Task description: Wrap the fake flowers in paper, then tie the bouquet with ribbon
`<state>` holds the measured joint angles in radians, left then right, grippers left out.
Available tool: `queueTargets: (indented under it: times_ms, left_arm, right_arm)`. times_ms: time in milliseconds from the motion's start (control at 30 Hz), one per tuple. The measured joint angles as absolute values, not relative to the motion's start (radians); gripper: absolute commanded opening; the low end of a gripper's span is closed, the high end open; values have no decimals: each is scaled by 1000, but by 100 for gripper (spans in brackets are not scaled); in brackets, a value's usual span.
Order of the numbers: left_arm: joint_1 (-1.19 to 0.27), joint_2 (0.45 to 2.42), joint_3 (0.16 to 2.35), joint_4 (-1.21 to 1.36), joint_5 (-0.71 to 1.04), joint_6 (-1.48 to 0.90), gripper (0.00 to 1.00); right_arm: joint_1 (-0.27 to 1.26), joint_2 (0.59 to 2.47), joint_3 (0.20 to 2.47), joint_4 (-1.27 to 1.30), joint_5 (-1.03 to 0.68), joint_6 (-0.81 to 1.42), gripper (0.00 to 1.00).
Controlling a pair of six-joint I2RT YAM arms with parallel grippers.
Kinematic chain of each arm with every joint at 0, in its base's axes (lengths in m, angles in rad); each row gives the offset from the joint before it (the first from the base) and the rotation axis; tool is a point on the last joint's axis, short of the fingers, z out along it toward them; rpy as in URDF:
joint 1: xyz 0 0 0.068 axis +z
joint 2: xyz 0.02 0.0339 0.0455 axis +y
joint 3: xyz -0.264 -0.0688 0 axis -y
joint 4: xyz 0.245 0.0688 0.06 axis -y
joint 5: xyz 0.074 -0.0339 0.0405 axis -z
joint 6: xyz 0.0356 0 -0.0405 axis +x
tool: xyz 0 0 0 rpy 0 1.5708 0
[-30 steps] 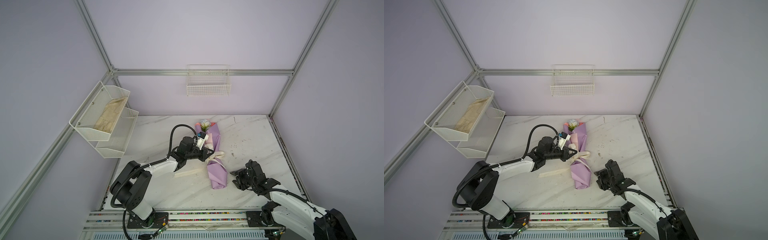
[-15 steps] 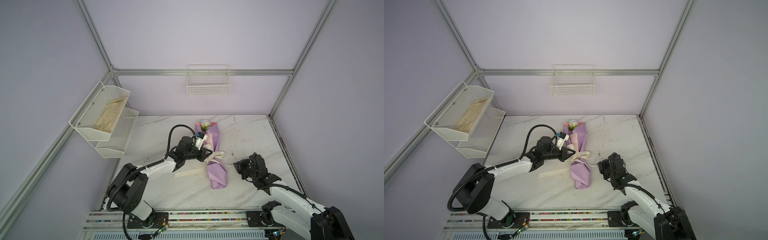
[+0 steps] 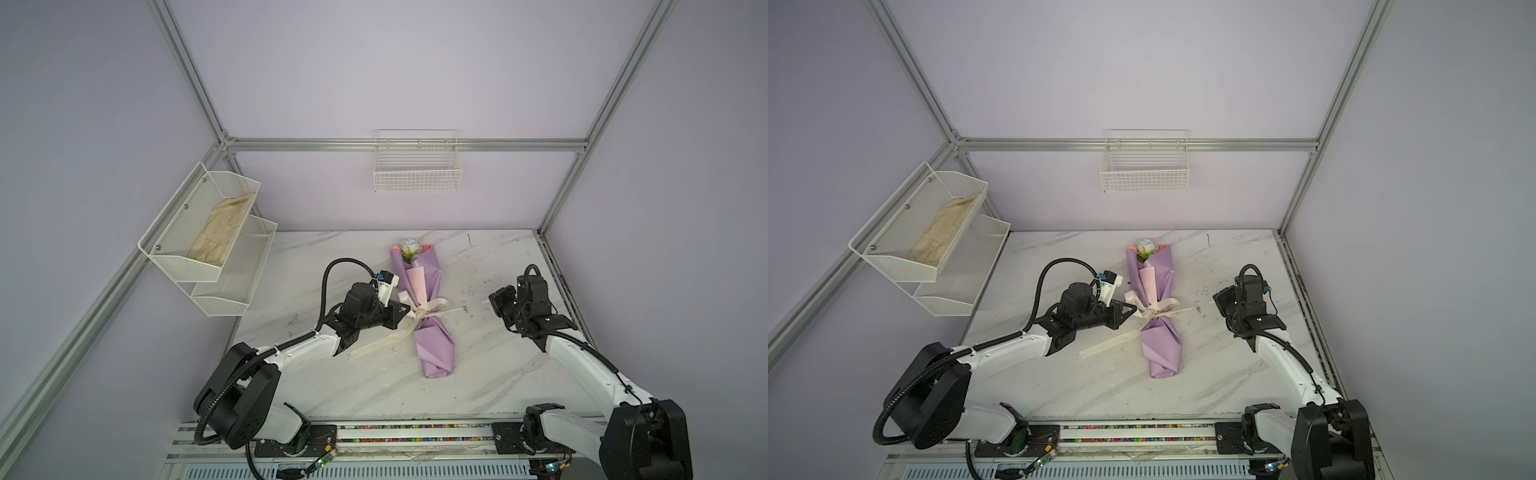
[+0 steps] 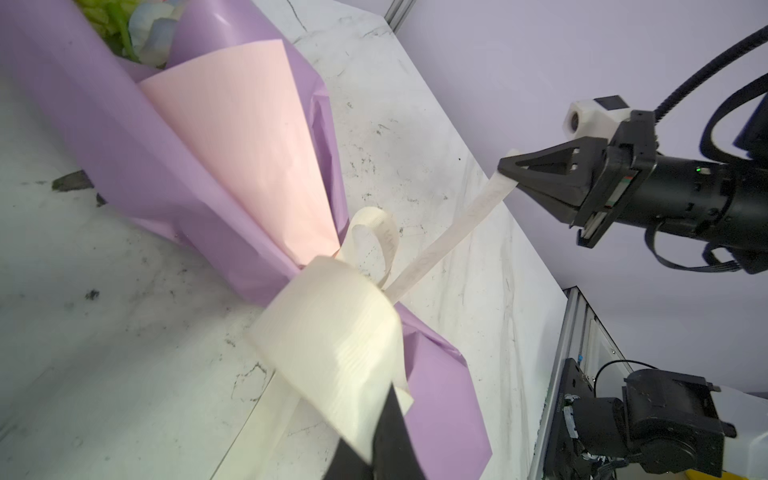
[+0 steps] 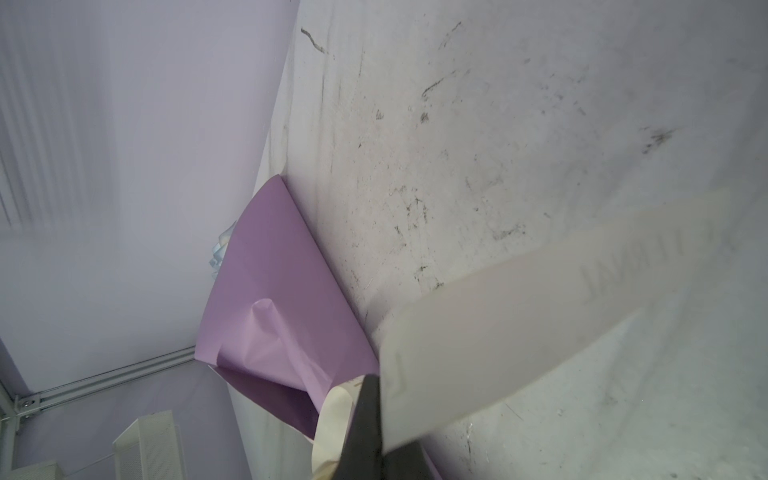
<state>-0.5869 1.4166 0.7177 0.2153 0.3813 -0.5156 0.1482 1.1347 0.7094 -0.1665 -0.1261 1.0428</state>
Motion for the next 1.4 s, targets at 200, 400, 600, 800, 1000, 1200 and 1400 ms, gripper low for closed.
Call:
queueTargets:
  times_ms: [200, 400, 600, 800, 1000, 1200, 1400]
  left_arm:
    - [-583, 1393, 666, 217, 346, -544, 3]
    - [-582, 1394, 628, 214, 308, -581, 33]
    - [-579, 1367, 557, 188, 254, -616, 48]
    - [-577, 1102, 480, 95, 109, -607, 58]
    - [-570, 986, 489, 134, 77, -448, 58]
    - [-572, 1352, 828, -16, 284, -207, 54]
    - [-606, 1643, 1154, -139, 355, -36, 50]
  right_arm:
    - [146, 1113, 716, -219, -98, 941, 0]
    - [146, 1131, 715, -256, -114, 882, 0]
    - [146, 1165, 716, -241, -211, 792, 0]
    - [146, 1161, 716, -230, -262, 724, 0]
    - [146, 1138, 723, -227, -294, 683, 0]
    - [146, 1119, 729, -216, -314, 671, 0]
    - [146, 1119, 730, -209, -328, 672, 0]
